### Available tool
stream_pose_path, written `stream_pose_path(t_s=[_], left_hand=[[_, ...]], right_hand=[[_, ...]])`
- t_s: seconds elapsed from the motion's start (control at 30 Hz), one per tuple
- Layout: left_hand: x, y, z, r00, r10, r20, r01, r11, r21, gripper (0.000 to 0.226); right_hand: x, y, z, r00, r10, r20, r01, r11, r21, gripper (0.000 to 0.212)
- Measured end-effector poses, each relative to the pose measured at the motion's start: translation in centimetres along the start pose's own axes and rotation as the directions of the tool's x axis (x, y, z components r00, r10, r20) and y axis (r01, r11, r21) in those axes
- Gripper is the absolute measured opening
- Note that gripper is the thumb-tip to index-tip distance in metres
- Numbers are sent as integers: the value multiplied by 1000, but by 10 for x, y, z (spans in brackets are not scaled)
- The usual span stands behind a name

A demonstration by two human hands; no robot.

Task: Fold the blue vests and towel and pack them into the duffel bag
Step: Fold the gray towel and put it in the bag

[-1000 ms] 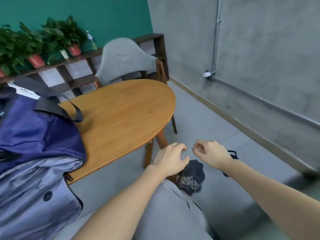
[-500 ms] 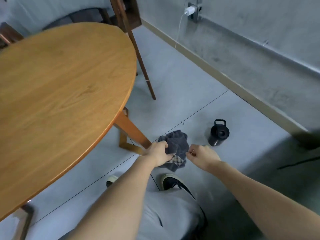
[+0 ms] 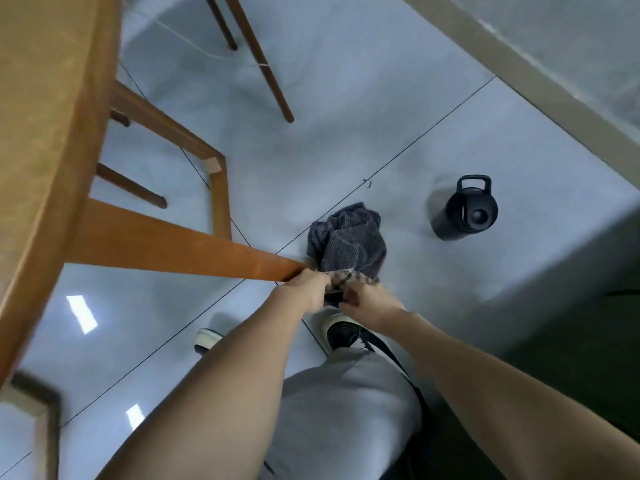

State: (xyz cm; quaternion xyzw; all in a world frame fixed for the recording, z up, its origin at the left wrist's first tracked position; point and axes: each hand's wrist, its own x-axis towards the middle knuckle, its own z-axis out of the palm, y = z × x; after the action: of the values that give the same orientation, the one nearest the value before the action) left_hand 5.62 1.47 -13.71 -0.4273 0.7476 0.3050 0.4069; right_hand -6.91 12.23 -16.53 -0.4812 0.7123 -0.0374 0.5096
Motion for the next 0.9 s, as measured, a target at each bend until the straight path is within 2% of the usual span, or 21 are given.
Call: stream_pose_path(t_s=[0.13,0.23,0.33,0.5,0.6,0.77,0.9], left_hand=[[13,-2,10,998,-32,57,31,999,27,53],[18,-2,10,1000,3,5,-3,1000,-2,40],[17,-3,11,999,9,-44,-12,998,-67,36],[12,-1,8,994,18,-110,-41,976,-212,25],[2,12,-7,982,29,-188,-63,982,-178,22],[-35,34,-30,961,113,-250,-140,986,-91,23],[-80,45,-46,915,129,-383,-170,983,-75,27]], right_hand=[[9,3,17,999,9,47,-11,998,59,39],[13,3,24,997,47,58,-53,994,100,51],[13,2,27,998,40,57,-47,991,122,48],[8,-1,26,992,44,-121,-42,999,16,30],[-5,-6,15,981,39,-190,-49,998,-45,29],[-41,-19,-28,949,-59,-310,24,993,-115,35],[-79,-30,-70,912,-131,-389,46,974,-222,22]])
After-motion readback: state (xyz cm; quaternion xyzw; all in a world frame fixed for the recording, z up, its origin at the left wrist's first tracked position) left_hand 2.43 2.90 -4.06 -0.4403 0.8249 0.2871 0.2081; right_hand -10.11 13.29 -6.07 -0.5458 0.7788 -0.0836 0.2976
